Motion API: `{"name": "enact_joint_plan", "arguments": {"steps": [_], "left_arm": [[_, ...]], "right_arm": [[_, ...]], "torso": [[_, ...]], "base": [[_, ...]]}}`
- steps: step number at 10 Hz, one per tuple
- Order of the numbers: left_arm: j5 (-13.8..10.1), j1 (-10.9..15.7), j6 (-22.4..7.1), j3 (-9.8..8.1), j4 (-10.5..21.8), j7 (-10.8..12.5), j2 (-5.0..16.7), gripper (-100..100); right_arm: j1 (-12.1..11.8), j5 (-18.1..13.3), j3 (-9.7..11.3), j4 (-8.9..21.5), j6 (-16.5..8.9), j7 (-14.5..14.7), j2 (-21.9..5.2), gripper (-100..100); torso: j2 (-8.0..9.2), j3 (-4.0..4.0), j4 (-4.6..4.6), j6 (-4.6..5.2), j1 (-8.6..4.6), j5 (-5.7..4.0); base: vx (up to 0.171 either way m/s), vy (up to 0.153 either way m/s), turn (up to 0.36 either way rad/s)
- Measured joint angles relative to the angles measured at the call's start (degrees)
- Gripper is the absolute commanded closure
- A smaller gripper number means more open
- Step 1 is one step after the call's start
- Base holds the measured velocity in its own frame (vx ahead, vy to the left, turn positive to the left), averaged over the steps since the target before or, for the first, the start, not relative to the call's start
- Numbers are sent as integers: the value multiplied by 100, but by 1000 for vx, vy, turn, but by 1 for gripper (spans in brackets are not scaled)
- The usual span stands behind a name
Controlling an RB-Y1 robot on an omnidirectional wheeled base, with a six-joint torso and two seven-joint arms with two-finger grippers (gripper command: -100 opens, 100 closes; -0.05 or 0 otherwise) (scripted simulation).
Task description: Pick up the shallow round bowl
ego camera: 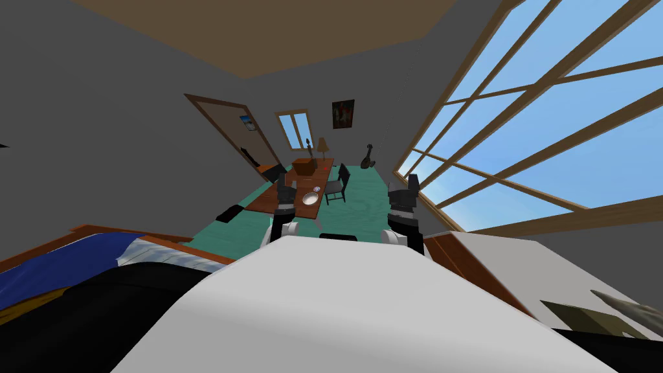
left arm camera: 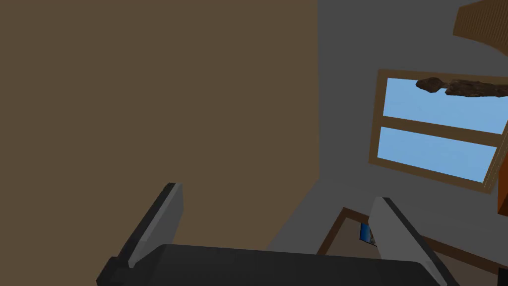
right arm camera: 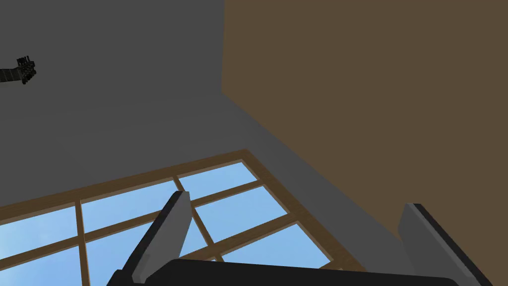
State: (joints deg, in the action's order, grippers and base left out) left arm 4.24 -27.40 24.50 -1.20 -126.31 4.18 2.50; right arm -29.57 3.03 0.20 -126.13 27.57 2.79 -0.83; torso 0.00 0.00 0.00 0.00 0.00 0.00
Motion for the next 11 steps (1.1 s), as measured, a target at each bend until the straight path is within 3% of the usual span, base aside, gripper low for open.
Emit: {"name": "enact_joint_plan", "arguments": {"steps": [5, 11], "left_arm": [[-389, 209, -730, -85, 169, 71, 470, -100], [-931, 537, -1661, -232, 619, 232, 930, -100]], "right_arm": [[1, 0, 1, 0, 0, 0, 1, 0], [1, 0, 0, 0, 0, 0, 0, 0]], "torso": [[36, 21, 8, 0, -20, -5], [22, 13, 5, 0, -13, -3]], "base": [[-95, -57, 12], [-64, -41, 5]]}}
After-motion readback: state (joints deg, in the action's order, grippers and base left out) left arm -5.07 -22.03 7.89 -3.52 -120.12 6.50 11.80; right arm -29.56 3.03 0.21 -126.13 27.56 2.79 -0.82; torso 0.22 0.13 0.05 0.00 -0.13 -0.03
